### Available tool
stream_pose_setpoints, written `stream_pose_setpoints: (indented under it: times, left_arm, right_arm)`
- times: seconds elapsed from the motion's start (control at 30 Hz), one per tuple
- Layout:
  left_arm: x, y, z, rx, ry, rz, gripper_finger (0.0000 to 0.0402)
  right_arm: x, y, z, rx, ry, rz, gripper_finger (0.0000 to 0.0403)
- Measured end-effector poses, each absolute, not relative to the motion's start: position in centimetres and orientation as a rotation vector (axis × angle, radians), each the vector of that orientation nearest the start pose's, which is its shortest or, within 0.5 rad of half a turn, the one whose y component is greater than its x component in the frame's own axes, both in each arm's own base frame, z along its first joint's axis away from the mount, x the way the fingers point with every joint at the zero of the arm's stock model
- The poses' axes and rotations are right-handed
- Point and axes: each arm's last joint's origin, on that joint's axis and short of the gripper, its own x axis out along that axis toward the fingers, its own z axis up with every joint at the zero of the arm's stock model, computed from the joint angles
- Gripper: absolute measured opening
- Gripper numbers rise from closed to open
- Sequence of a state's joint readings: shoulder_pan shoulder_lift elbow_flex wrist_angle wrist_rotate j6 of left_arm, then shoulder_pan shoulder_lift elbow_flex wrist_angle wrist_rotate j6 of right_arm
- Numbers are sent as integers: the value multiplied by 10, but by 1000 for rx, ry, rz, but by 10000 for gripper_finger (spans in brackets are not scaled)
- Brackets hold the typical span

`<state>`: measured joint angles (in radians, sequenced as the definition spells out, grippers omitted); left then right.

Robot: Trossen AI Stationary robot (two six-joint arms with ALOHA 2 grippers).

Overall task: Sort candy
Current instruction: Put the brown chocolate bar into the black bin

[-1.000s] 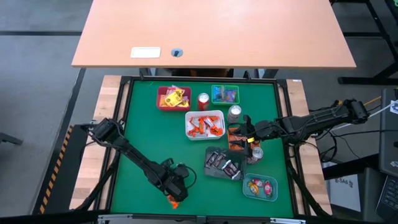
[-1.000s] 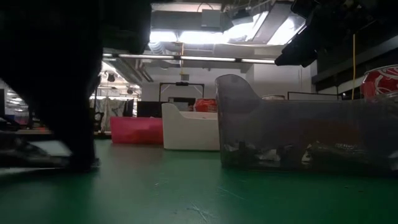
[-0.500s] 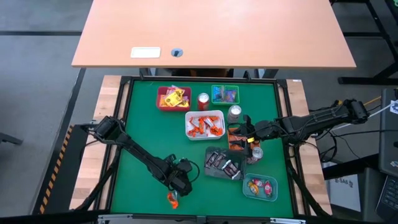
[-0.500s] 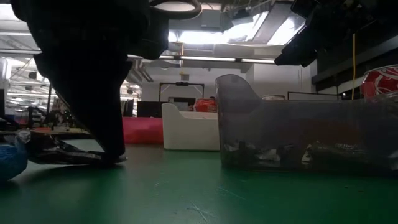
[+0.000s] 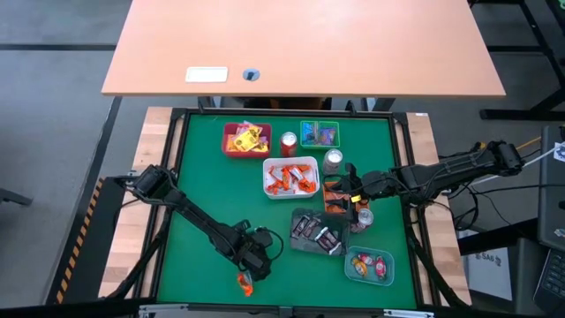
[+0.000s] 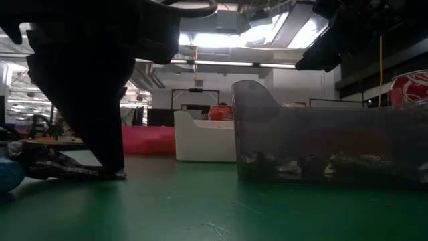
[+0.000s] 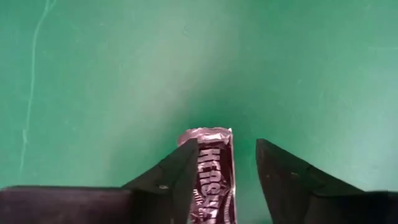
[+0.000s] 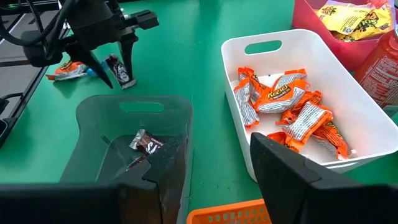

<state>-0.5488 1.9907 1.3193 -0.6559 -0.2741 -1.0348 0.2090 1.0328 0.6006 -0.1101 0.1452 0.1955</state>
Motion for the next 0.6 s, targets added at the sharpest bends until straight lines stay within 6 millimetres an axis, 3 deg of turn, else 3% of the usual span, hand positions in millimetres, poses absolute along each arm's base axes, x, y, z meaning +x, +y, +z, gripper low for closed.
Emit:
stream_pose_setpoints:
  times: [0.23, 0.6]
  left_arm:
    - [325, -189, 146, -303, 1203, 392, 195]
    - [327, -180, 151, -205, 1231, 329, 191]
  right_arm:
    - [211, 40, 232, 95, 538, 10, 179]
    - [211, 41, 232, 95, 538, 10, 179]
